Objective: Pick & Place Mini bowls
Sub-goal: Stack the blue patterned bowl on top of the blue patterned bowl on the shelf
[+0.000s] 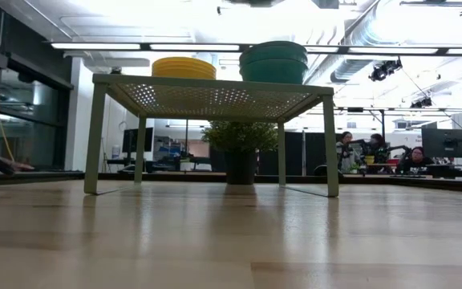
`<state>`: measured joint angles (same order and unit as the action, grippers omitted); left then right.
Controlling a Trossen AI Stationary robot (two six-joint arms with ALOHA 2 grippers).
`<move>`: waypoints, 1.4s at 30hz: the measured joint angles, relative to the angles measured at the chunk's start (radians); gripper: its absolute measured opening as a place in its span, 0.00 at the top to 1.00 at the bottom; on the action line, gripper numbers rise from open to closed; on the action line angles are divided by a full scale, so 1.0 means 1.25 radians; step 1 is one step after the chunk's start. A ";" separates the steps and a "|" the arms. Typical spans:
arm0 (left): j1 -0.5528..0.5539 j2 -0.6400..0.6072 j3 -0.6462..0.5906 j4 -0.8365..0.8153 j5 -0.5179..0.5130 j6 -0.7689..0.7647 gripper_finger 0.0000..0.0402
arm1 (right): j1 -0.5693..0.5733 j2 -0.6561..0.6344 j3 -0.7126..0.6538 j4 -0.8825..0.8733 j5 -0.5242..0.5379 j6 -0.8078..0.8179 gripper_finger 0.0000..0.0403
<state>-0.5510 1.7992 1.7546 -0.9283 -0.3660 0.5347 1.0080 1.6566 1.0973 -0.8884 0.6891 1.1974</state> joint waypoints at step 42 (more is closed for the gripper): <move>0.335 -0.001 0.252 -0.225 0.104 0.381 0.99 | -0.253 -1.121 -0.670 0.620 -0.092 -0.840 0.59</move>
<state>-0.1322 1.7985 2.0701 -1.2096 -0.2356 1.0105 0.6921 0.2558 0.2593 -0.1137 0.5742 0.1476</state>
